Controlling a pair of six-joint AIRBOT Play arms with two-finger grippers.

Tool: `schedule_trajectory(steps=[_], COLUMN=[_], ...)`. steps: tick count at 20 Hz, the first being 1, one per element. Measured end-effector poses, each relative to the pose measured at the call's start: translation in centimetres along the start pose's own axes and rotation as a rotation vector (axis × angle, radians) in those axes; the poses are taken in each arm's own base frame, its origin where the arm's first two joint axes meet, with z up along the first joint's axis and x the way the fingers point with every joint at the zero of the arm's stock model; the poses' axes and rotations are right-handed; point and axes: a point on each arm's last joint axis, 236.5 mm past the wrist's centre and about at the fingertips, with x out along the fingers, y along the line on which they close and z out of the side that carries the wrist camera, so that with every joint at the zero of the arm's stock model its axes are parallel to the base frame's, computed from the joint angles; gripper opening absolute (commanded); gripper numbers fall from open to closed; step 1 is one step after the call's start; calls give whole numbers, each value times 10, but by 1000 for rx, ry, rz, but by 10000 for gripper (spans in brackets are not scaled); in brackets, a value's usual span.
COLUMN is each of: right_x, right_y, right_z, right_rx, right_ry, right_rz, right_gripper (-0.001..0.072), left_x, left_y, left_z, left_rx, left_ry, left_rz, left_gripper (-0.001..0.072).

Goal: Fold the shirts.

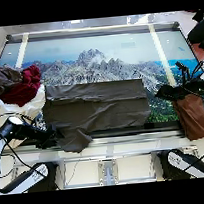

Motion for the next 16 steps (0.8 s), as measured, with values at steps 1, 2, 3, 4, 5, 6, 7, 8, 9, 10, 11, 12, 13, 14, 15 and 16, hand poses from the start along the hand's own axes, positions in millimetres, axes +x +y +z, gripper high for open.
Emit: schedule_trajectory(steps=[1, 2, 3, 4, 5, 6, 7, 8, 9, 10, 11, 12, 13, 14, 15, 16], right_x=[0, 0, 0, 0, 0, 0, 0, -1, -2, -3, -2, 1, 6, 13, 23, 35], right_y=[1, 2, 3, 4, 4, 4, 3, 0, -4, -10, -17, -26, -33, -41, -47, -49], right_z=[0, 0, 1, 1, 1, 1, 0, 0, 0, -2, -6, -15, -28, -43, -63, -82], right_rx=[1, 2, 3, 3, 3, 3, 2, -2, -6, -5, 3, 23, 52, 91, 142, 190], right_ry=[-1, -2, -3, -2, -2, -2, -1, 0, 2, 10, 24, 51, 87, 127, 176, 214], right_rz=[5, 9, 13, 15, 15, 15, 12, -1, -19, -42, -57, -73, -74, -70, -52, -12], right_gripper=[407, 407, 407, 407, 407, 407, 407, 407, 405, 405, 405, 405, 405, 405, 407, 412], left_x=[5, 8, 11, 13, 14, 15, 16, 16, 17, 17, 17, 17, 17, 16, 14, 13], left_y=[-3, -5, -9, -12, -14, -16, -18, -21, -22, -23, -24, -25, -26, -28, -29, -30], left_z=[-1, -1, 1, 6, 12, 13, 13, 13, 12, 11, 10, 8, 6, 5, 4, 4], left_rx=[10, 20, 26, 32, 36, 39, 39, 39, 41, 41, 47, 56, 60, 67, 74, 80], left_ry=[4, 0, -9, -33, -58, -62, -63, -63, -62, -58, -52, -47, -41, -43, -44, -48], left_rz=[1, 2, -4, -10, -12, -17, -24, -31, -34, -38, -41, -42, -47, -52, -54, -55], left_gripper=[463, 396, 222, 7, 15, 15, 14, 15, 14, 14, 14, 14, 14, 14, 14, 14])
